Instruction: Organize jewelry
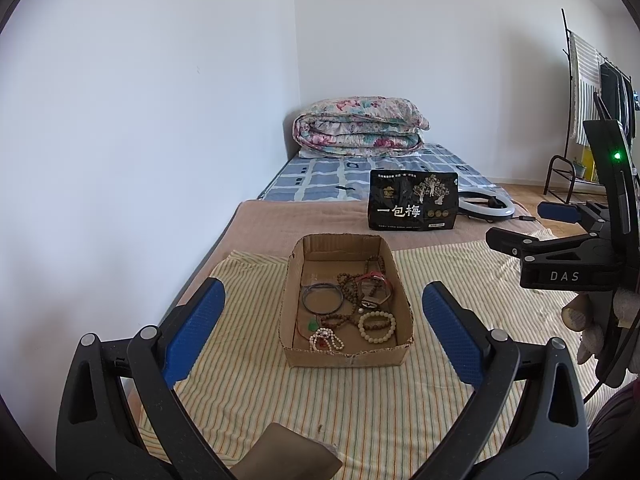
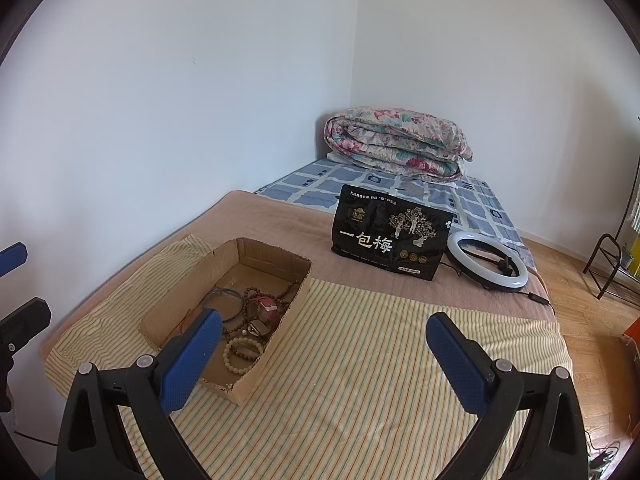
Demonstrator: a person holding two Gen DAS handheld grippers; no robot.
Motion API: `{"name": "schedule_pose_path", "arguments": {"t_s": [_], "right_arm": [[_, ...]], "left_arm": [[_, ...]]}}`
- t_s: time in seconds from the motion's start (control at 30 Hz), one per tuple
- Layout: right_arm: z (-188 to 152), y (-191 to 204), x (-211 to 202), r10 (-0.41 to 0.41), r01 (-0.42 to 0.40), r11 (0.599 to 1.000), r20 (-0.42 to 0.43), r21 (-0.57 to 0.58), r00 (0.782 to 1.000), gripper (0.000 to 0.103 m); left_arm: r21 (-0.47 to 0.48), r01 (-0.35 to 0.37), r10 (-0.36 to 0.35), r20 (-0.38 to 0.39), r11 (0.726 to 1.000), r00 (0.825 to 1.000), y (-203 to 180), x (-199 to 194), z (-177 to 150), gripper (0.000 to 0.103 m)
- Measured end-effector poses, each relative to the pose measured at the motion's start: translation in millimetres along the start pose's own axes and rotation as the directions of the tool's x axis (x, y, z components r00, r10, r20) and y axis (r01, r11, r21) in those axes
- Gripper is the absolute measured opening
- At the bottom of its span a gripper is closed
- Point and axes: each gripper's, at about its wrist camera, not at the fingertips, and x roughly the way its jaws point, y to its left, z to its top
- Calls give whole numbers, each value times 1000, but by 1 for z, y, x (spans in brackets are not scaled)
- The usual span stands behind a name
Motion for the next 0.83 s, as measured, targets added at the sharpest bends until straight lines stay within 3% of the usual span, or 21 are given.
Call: {"name": "schedule_pose_path", "arguments": {"t_s": [0.67,0.83], "right_arm": [[-3,-1,2,1,-1,1000,-7,3,1000,103],[-3,-1,1,1,-1,1000,-7,5,1000,103]], "left_arm": [[-6,7,-7,-11,1000,1000,-3,5,-3,101],[20,-19,19,15,1000,1000,-4,4,-5,101]]}}
